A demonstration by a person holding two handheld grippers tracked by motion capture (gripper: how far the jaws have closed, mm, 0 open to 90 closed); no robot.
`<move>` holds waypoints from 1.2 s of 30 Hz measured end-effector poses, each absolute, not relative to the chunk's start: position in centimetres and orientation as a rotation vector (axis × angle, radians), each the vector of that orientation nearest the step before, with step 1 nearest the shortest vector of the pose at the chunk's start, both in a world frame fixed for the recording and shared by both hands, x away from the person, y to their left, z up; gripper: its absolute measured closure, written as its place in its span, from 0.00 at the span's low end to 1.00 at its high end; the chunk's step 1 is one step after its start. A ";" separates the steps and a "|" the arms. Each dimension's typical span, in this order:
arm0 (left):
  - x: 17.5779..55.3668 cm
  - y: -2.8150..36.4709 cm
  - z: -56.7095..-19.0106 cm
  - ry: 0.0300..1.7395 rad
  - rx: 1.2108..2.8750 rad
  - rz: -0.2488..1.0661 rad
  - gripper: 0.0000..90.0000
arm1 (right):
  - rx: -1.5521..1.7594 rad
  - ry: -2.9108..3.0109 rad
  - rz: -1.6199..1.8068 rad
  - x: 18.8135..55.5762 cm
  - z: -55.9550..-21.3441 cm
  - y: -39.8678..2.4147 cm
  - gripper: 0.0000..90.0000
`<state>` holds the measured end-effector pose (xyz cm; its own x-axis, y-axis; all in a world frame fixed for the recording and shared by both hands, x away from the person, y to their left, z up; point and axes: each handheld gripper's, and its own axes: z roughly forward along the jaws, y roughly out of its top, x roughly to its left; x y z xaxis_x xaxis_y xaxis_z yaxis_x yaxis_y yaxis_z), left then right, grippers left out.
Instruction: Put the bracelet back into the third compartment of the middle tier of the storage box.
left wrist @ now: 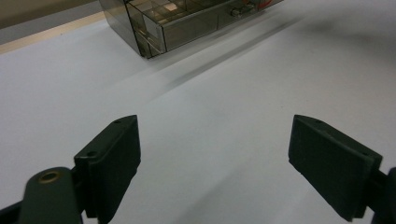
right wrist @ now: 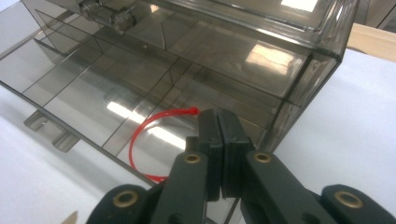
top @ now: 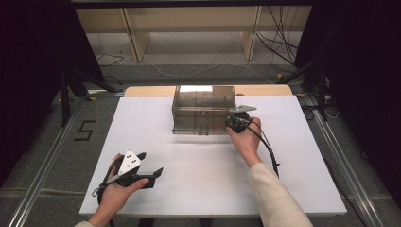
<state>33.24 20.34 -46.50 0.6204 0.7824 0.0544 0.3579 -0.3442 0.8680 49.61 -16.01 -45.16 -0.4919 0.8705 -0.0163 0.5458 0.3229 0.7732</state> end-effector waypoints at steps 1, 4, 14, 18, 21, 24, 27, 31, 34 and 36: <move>33.2 20.3 -46.5 0.902 1.945 0.595 0.19 | 1.247 2.166 1.010 49.6 -45.2 -16.0 0.99; 33.2 20.3 -46.5 0.902 1.946 0.594 0.19 | 1.247 2.175 1.025 49.6 -45.2 -16.0 0.98; 33.3 20.3 -46.5 0.906 1.944 0.594 0.18 | 1.217 2.146 1.105 49.5 -44.9 -16.3 0.90; 33.3 20.3 -46.5 0.909 1.941 0.592 0.18 | 1.228 2.125 1.120 49.3 -44.4 -16.6 0.85; 33.3 20.3 -46.6 0.910 1.943 0.590 0.18 | 1.241 2.113 1.122 49.2 -44.1 -17.0 0.81; 33.3 20.3 -46.6 0.912 1.944 0.589 0.18 | 1.258 2.107 1.115 49.1 -44.1 -17.4 0.75; 33.3 20.3 -46.6 0.911 1.946 0.592 0.18 | 1.285 2.093 1.127 48.8 -43.9 -17.9 0.70; 33.3 20.3 -46.6 0.913 1.945 0.593 0.18 | 1.291 2.091 1.127 48.4 -43.6 -18.5 0.62; 33.3 20.2 -46.6 0.912 1.945 0.592 0.18 | 1.302 2.090 1.137 48.2 -43.4 -19.1 0.55; 33.2 20.2 -46.6 0.911 1.944 0.592 0.18 | 1.299 2.091 1.141 48.0 -43.4 -19.5 0.52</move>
<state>33.25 20.20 -46.63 0.6170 0.7854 0.0494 0.3645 -0.3409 0.8666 48.03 -19.51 -43.35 -0.4723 0.8791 0.0645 0.5298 0.2247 0.8178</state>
